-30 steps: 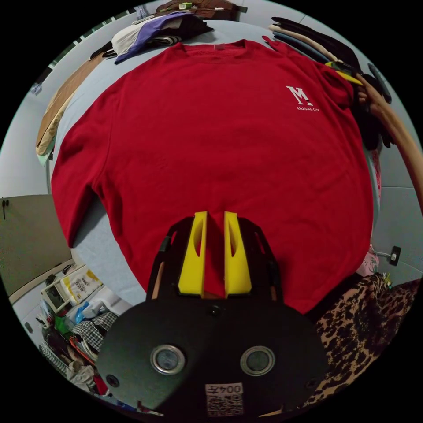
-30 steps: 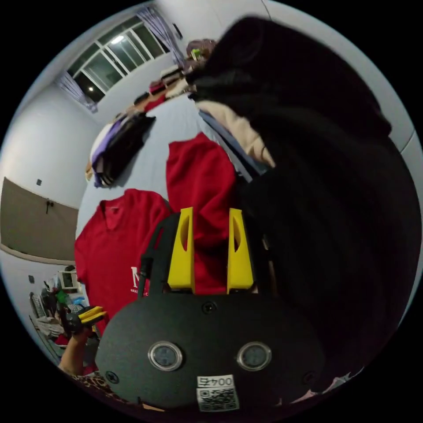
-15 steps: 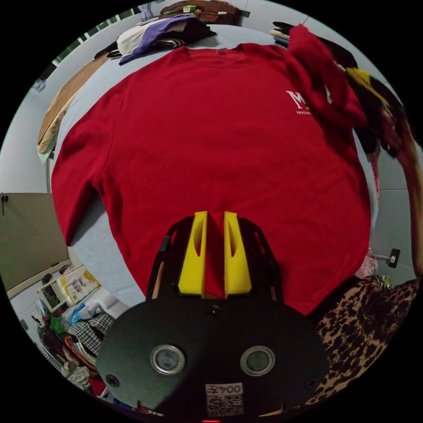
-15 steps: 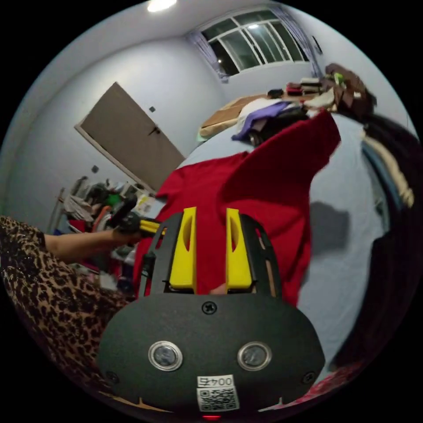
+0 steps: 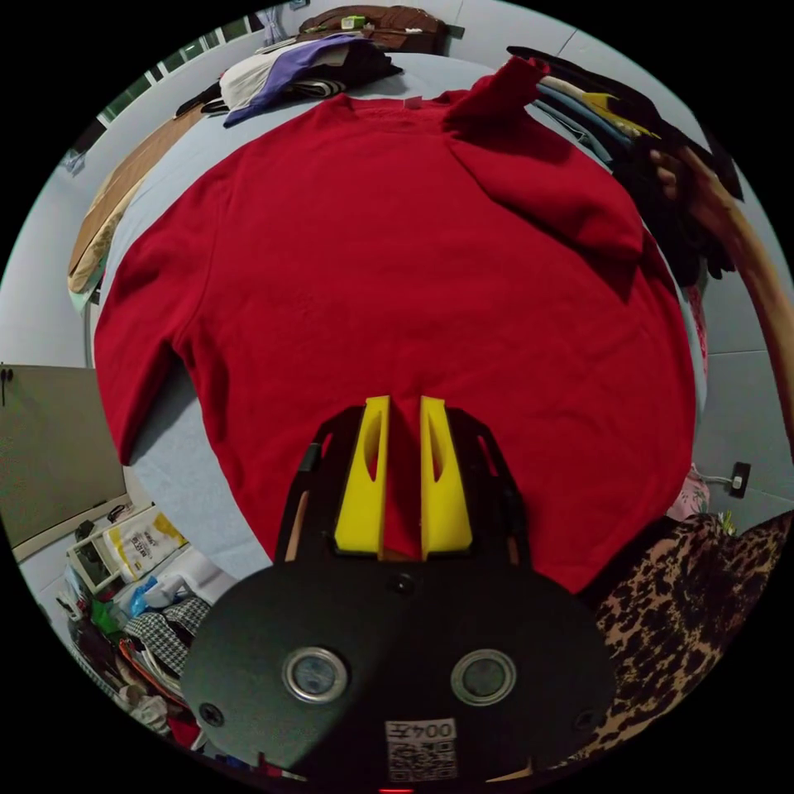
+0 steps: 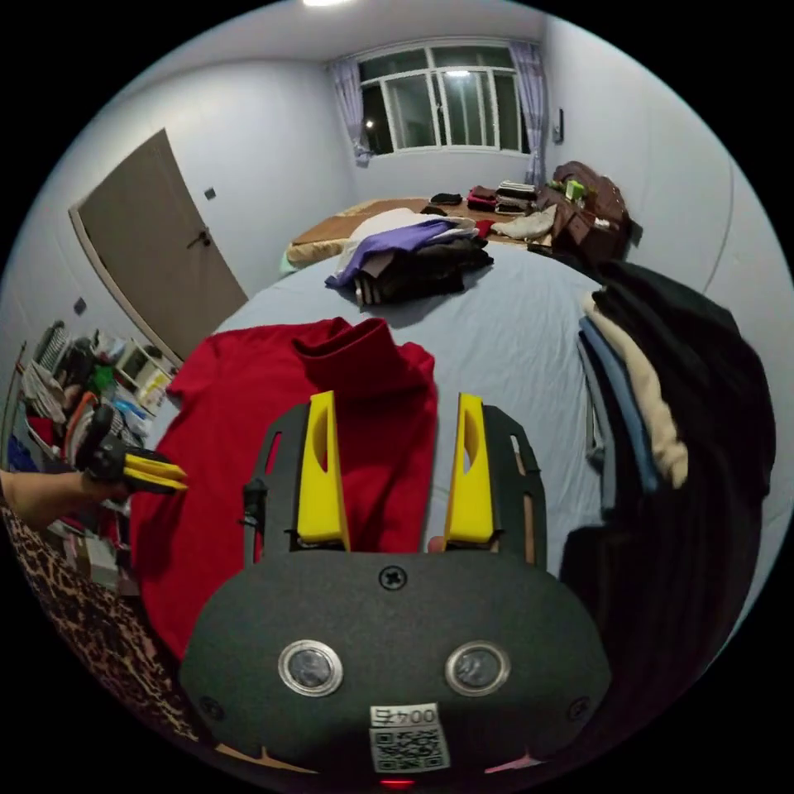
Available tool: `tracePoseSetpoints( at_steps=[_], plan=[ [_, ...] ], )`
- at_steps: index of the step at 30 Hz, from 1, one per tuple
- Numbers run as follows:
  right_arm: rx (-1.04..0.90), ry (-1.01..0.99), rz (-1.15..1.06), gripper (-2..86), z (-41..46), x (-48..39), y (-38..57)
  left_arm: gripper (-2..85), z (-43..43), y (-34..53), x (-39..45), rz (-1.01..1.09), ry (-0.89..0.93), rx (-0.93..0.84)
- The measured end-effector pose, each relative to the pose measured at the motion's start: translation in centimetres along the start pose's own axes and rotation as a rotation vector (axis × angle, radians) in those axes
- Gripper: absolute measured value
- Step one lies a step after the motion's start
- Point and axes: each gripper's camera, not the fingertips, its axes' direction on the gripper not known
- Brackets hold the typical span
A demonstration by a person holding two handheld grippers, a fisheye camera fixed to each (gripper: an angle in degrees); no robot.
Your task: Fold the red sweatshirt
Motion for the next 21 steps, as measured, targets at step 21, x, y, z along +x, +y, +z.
tracePoseSetpoints(
  at_steps=[21],
  plan=[
    [0.1,0.078,-0.026,0.0,-12.6,-6.5,-7.9,2.9,-2.0,0.9,-0.3,-0.01,0.017,0.003]
  ],
)
